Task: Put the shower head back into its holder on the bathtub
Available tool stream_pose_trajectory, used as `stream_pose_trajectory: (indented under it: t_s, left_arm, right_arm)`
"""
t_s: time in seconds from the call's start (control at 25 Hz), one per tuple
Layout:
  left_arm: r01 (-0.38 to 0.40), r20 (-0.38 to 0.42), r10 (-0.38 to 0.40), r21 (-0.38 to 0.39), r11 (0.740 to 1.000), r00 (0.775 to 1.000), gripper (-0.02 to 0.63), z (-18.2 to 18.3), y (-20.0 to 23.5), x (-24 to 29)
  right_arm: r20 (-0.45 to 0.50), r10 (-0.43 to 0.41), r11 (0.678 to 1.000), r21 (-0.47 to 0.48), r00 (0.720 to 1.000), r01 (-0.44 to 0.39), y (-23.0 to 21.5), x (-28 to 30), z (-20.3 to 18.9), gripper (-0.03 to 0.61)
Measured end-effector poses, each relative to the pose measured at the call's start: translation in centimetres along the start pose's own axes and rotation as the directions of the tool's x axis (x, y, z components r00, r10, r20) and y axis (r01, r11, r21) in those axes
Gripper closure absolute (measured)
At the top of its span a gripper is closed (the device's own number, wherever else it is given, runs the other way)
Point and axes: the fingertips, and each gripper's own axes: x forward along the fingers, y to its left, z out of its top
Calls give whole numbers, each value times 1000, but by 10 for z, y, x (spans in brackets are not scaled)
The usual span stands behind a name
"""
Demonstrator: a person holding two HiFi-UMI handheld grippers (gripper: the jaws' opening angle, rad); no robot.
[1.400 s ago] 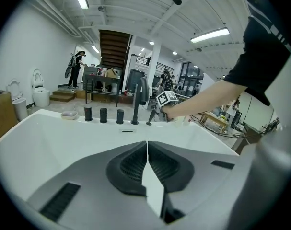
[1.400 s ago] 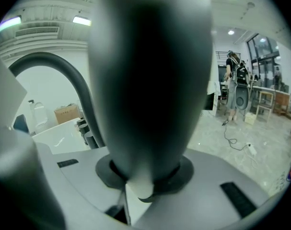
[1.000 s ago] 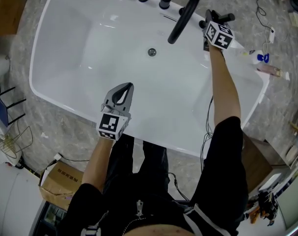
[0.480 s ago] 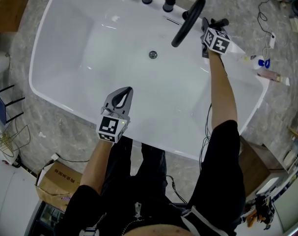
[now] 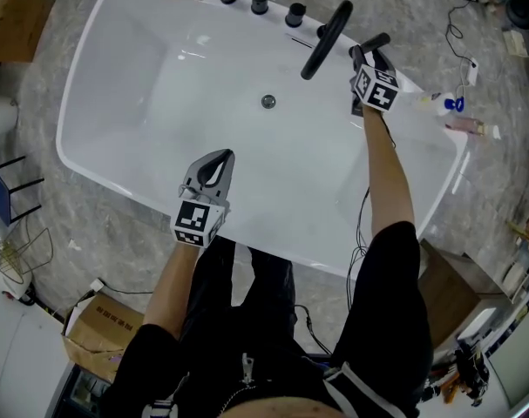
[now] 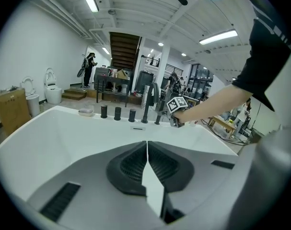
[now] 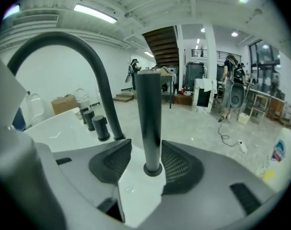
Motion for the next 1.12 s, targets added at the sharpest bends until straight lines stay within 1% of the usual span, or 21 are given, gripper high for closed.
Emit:
stream_pose_trajectory:
  t_s: [0.08,0.2,0.4,0.52,0.56,0.6,0.68,0.88,1.12]
  left_arm:
    - [6,15,-6,4,1000,1000,586,10,-4,-6]
    - [19,39,-20,23,1000,999,586,28,-10,-15]
    - [26,99,-33,68,997,995,586,67,-14,-39]
    - [28,142,-41,87,996,989,586,91,-16,-49]
    - [30,151,-43,92,995,988,586,99,-17,-52]
    - [32,155,-46,96,995,987,586,105,-18,-55]
    - [35,157,-51,106,994,986,585,114,-21,-59]
    - [61,154,-84,149,987,984,586,139,-31,-64]
    - [107,182,-140,182,977,973,586,170,-47,-74]
  right_arm:
    - [10,17,1000,15,1000,-18,10,-21,2,371]
    - [20,48,999,-1,999,-48,29,-55,4,373]
    - [75,68,997,24,995,-70,60,-123,12,431]
    - [77,70,996,54,995,-74,74,-165,11,473]
    - [78,67,994,77,995,-74,78,-178,10,494]
    - [80,62,992,104,995,-70,83,-193,8,496]
    - [80,36,989,140,996,-47,89,-224,4,523]
    - [95,-29,992,123,995,17,94,-278,9,571]
    - [181,-56,993,110,982,36,103,-332,44,571]
